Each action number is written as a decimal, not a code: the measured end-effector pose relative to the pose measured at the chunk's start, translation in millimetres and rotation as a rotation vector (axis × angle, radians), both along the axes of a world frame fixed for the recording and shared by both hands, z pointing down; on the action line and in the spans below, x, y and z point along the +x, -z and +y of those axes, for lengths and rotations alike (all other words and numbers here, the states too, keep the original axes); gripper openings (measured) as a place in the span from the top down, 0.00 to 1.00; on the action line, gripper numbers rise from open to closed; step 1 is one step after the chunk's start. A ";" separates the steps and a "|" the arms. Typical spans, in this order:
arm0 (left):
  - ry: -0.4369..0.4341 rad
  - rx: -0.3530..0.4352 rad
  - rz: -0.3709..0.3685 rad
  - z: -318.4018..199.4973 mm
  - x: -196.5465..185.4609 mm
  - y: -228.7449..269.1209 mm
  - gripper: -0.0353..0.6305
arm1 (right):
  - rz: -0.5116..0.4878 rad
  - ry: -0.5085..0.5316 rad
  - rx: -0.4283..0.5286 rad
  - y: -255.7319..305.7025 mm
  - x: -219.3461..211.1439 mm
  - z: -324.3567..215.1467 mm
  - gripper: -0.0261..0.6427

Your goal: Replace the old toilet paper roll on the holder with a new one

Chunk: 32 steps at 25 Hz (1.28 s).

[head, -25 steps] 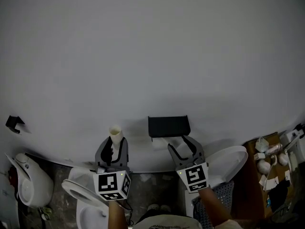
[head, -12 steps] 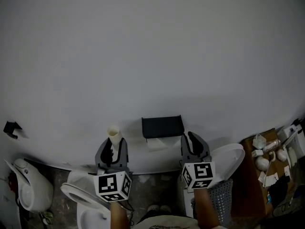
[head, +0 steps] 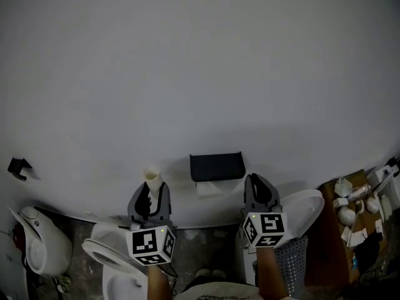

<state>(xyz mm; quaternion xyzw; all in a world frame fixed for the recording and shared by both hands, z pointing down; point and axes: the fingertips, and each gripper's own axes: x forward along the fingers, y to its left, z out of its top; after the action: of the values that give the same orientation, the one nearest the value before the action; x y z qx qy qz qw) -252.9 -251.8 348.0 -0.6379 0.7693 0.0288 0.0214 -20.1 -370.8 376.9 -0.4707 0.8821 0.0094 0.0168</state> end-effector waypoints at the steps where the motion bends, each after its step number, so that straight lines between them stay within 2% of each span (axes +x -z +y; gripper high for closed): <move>1: 0.001 0.000 0.000 -0.1 -0.2 0.3 0.68 | 0.001 0.000 0.002 1.0 -0.3 -0.5 0.92; 32: -0.014 0.001 -0.022 -4.9 5.9 3.5 0.68 | 0.013 -0.002 -0.003 3.1 2.4 2.3 0.94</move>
<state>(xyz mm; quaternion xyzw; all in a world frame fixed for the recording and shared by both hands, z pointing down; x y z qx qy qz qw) -247.0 -256.7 344.5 -0.6436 0.7645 0.0225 0.0298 -17.7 -368.6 373.8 -0.4714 0.8818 0.0109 0.0105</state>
